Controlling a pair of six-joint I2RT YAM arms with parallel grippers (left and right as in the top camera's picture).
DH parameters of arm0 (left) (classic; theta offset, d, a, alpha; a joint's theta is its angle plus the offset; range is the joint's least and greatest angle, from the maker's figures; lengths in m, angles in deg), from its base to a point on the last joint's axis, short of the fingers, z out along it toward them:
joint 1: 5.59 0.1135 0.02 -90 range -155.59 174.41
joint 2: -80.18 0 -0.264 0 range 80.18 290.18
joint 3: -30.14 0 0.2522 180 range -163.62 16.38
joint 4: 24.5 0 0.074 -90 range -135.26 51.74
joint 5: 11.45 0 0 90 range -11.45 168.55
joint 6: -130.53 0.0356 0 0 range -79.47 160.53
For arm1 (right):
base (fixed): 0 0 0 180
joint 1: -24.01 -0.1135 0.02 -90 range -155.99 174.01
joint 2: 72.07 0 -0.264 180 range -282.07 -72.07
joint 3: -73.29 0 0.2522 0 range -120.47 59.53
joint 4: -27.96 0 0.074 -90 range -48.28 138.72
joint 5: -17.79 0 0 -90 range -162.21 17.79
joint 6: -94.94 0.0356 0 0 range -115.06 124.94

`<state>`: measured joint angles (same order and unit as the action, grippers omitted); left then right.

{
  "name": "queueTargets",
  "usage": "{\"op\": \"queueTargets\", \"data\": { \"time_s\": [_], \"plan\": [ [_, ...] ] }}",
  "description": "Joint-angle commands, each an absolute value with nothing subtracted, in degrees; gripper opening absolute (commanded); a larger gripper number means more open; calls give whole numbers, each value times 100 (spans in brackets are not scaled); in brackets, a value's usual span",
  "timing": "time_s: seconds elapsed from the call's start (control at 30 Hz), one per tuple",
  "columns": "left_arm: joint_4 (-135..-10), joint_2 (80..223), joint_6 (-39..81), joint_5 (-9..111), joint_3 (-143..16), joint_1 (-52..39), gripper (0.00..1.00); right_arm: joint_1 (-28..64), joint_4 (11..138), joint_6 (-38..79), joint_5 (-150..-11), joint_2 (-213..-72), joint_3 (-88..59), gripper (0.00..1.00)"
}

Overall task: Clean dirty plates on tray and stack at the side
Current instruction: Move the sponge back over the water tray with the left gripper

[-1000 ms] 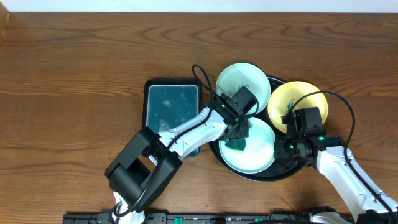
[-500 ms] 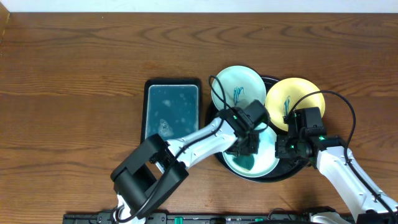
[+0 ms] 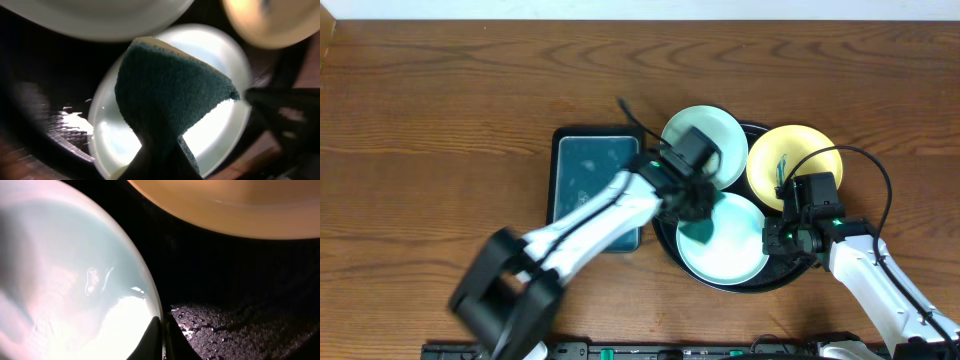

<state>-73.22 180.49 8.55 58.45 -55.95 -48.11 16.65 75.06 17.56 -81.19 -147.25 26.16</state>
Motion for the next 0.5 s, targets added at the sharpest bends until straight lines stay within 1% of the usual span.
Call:
{"op": "queueTargets", "data": {
  "time_s": [0.0,0.1,0.17,0.27,0.33,0.47],
  "plan": [
    [-7573,17518,1086,6337,-5587,-4606,7,1641,7515,1778,-8175,-14738,2649,8],
    [-7986,17273,1296,6890,-5587,-4411,8,1641,7515,1776,-8178,-14738,2649,12],
    [-8257,17199,1314,7215,-5587,-4267,8,1641,7513,1776,-8178,-14738,2649,17],
    [-8620,17190,1314,7596,-5584,-3996,8,1641,7511,1776,-8178,-14738,2649,21],
    [-8775,17192,1314,7819,-5584,-3817,8,1641,7513,1776,-8197,-14738,2649,23],
    [-8856,17192,1311,8107,-5560,-3456,8,1641,7513,1776,-8199,-14749,2656,31]
  ]
}}
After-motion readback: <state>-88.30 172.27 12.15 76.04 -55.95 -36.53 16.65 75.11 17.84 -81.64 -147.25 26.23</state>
